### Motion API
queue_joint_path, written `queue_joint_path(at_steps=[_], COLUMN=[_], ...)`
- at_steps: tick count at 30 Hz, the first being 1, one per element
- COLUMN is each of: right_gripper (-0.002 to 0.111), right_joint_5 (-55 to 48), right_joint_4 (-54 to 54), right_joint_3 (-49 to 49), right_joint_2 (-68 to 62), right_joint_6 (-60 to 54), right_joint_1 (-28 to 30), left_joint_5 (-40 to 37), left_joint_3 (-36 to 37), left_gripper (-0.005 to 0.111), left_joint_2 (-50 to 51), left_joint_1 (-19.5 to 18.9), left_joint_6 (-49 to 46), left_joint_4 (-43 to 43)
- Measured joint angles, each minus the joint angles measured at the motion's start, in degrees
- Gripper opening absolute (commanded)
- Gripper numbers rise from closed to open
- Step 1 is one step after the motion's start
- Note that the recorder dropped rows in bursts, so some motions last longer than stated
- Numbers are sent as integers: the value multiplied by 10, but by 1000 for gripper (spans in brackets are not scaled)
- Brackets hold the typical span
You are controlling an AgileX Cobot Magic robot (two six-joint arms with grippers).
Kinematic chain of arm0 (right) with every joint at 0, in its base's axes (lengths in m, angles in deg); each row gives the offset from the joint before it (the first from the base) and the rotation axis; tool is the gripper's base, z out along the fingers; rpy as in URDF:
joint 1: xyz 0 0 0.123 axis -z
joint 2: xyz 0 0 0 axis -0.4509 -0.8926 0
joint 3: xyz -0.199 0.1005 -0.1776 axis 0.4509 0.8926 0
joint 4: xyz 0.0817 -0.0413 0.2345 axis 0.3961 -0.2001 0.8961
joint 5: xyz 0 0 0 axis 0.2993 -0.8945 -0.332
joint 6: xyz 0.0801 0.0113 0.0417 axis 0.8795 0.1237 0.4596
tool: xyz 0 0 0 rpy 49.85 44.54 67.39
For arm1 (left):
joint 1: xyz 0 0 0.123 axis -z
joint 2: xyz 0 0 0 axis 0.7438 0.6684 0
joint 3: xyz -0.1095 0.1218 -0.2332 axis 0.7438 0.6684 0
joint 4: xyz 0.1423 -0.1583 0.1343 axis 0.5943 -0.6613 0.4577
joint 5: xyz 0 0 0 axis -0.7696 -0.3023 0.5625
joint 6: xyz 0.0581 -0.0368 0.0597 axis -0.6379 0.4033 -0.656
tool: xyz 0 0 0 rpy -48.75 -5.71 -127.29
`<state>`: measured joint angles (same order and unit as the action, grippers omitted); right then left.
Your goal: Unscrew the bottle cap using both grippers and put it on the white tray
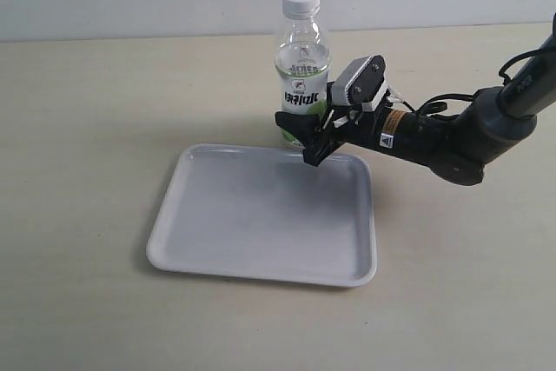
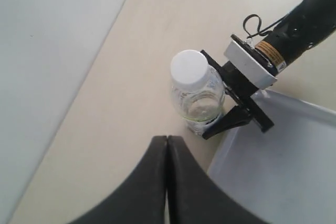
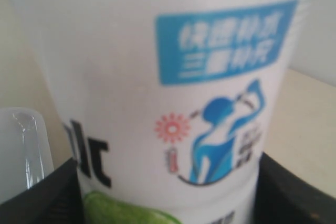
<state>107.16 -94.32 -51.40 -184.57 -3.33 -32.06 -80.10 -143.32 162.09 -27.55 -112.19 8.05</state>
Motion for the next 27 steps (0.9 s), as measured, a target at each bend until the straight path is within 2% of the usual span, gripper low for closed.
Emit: queue_joint_path(at_steps=[6,14,17,20,27], right_gripper=[0,0,0,0,0], right_joint_5=[0,1,1,1,1], right_joint_4=[-1,-1,-1,-1,-1], right_joint_3=[0,0,0,0,0], right_joint_2=[0,0,0,0,0], right_joint_6=[-2,-3,-3,-3,-3], right_joint_1=[0,0,0,0,0], left_joint_5=[-39,-80,-39,12,44], left_joint_3=[-55,-120,-129,-132,-133], left_gripper=[0,0,0,0,0], left_joint_2=[69,132,138,138,137], left_joint_1=[4,60,78,90,91], left_joint_6=[82,193,202,207,218], left_joint_4=[16,192,219,207,174])
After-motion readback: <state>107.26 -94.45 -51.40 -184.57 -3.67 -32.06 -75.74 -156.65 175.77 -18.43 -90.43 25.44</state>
